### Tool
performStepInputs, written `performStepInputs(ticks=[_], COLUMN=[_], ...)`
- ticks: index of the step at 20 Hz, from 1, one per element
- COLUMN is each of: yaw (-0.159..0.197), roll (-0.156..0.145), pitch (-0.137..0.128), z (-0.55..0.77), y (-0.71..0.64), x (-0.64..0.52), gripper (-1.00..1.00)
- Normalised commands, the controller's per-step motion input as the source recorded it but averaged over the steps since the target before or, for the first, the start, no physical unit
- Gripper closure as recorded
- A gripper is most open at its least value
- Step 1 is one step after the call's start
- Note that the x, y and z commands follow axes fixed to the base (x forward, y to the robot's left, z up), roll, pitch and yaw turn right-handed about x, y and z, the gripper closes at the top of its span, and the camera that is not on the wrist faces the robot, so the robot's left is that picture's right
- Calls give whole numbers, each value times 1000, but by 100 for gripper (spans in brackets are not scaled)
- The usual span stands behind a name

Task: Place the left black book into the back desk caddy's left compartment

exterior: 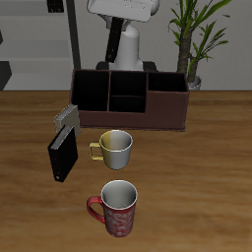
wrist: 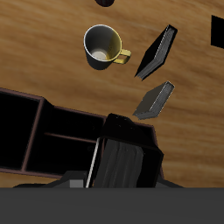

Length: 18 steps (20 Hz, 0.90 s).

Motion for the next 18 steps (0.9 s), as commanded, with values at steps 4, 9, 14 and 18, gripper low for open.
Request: performStepInputs(ticks=[4,9,14,18], yaw=[-20,-20,-17,-25], roll=[-35,-32,-18,-7], pitch=[0,9,9,31], z=[-23,-41,-79,-114], y=[-170,-123,-114,-39], x=[-54,19,-8,92], gripper=[100,100,100,100])
